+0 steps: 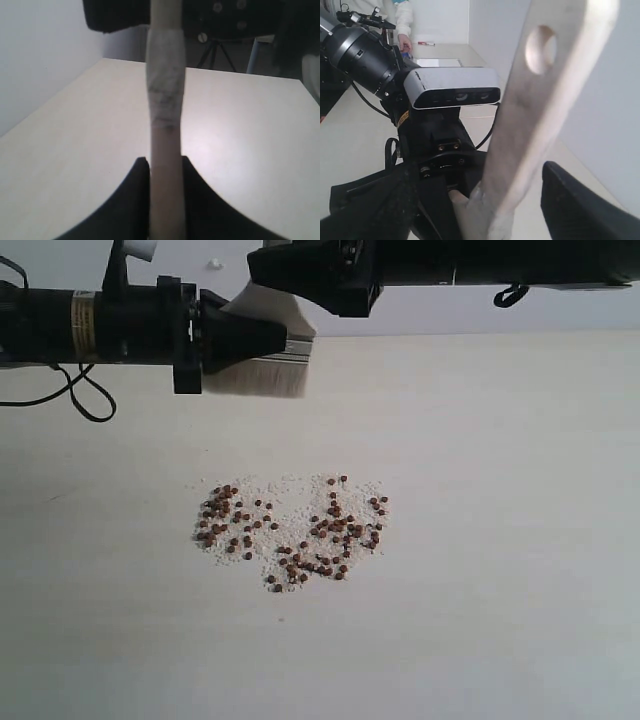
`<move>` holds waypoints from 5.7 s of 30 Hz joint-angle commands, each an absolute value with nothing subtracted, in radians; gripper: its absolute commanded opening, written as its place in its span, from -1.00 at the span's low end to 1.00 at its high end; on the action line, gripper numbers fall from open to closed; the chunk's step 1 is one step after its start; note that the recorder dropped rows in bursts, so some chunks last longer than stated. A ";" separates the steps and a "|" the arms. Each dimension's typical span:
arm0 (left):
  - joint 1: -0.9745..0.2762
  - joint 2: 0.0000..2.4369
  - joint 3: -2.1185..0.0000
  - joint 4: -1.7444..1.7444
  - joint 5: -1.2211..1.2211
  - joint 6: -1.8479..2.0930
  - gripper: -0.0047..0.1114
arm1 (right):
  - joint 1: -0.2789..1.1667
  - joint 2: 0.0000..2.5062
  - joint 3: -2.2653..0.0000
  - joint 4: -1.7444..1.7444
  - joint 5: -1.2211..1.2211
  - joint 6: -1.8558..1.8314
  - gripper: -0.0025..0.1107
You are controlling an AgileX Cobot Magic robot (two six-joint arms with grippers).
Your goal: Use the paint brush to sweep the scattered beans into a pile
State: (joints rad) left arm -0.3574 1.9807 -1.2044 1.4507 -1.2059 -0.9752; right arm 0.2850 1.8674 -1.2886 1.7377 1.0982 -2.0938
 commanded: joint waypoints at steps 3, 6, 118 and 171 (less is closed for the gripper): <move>-0.368 1.972 -1.209 1.409 -1.221 -0.956 -0.92 | 0.285 1.869 -1.295 1.744 1.153 -2.078 0.10; -0.368 1.972 -1.209 1.402 -1.221 -0.956 -0.92 | 0.285 1.869 -1.295 1.744 1.153 -2.057 0.10; -0.161 0.119 0.000 -0.067 -0.075 -0.082 -0.92 | 0.611 1.300 -0.921 1.744 -0.387 -1.976 -0.96; -0.161 0.092 0.000 -0.067 0.093 -0.108 -0.92 | 0.611 1.651 -0.706 0.851 -1.221 -1.033 -0.96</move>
State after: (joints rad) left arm -0.1630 0.0963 0.0002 -0.0586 0.0902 -0.1044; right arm 0.6095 1.6293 -0.6975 0.7806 -1.1934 -0.9803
